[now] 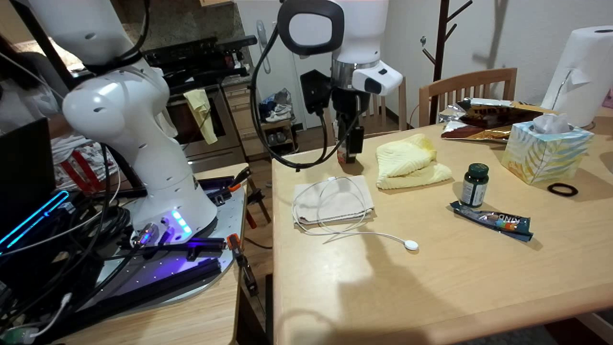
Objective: Pick up the cable on the table and make a circle with it.
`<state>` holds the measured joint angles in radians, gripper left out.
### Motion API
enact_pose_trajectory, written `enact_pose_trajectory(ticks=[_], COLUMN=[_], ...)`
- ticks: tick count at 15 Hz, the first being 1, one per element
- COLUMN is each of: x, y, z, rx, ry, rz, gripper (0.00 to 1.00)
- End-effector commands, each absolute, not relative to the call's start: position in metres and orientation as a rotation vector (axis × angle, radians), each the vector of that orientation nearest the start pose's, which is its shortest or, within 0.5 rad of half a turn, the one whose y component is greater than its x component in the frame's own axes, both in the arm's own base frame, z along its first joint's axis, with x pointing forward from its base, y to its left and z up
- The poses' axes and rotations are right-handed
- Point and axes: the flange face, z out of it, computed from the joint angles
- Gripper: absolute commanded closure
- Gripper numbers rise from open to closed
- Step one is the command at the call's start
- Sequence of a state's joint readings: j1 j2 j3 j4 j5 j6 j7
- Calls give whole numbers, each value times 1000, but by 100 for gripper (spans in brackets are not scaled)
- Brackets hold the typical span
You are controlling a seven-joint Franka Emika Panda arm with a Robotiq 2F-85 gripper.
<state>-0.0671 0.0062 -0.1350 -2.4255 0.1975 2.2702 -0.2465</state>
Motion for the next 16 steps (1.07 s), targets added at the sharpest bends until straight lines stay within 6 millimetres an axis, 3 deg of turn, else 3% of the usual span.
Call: enact_pose_trajectory(ticks=[1, 9, 16], x=[454, 448, 434], y=[-91, -77, -79], z=[271, 239, 215], rx=[-2960, -2941, -3004], ry=[146, 114, 177], rz=[251, 358, 483], gripper=[0, 0, 0])
